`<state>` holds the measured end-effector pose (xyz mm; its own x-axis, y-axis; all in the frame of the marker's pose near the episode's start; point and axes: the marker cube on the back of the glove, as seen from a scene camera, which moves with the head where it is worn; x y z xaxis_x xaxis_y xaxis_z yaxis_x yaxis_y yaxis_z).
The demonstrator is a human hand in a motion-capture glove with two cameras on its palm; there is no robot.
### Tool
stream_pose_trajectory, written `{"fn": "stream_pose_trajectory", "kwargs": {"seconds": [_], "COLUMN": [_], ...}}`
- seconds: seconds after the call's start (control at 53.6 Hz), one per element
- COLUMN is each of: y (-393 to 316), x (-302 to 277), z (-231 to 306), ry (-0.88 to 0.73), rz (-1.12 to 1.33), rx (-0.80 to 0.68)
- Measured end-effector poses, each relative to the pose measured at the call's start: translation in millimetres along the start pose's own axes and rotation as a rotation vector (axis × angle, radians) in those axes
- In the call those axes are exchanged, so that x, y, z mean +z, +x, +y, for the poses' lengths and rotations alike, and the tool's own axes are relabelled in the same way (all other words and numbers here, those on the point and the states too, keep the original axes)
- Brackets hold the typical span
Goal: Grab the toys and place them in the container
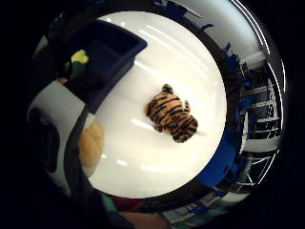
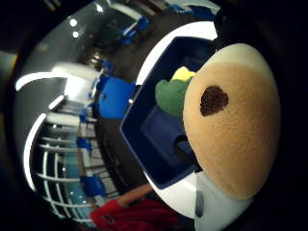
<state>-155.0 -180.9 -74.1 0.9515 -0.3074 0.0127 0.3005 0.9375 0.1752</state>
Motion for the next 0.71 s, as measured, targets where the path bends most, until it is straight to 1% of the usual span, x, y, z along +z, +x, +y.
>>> {"fn": "stream_pose_trajectory", "kwargs": {"seconds": [0.056,0.131,0.224,0.392,0.504,0.597,0.709], "y": [-11.1,-18.3,-44.1,-72.6,-67.0,-83.5,-83.0], "x": [10.3,25.0,33.5,31.5,28.7,24.6,23.4], "z": [-9.4,-22.0,-34.6,-56.3,-63.2,-62.5,-59.4], "ry": [-0.009,-0.021,-0.028,-0.005,0.000,0.002,-0.029], "rz": [0.033,0.123,-0.006,-0.014,0.107,-0.058,-0.118], "rx": [-0.016,-0.077,-0.055,-0.092,-0.111,-0.101,-0.091]}}
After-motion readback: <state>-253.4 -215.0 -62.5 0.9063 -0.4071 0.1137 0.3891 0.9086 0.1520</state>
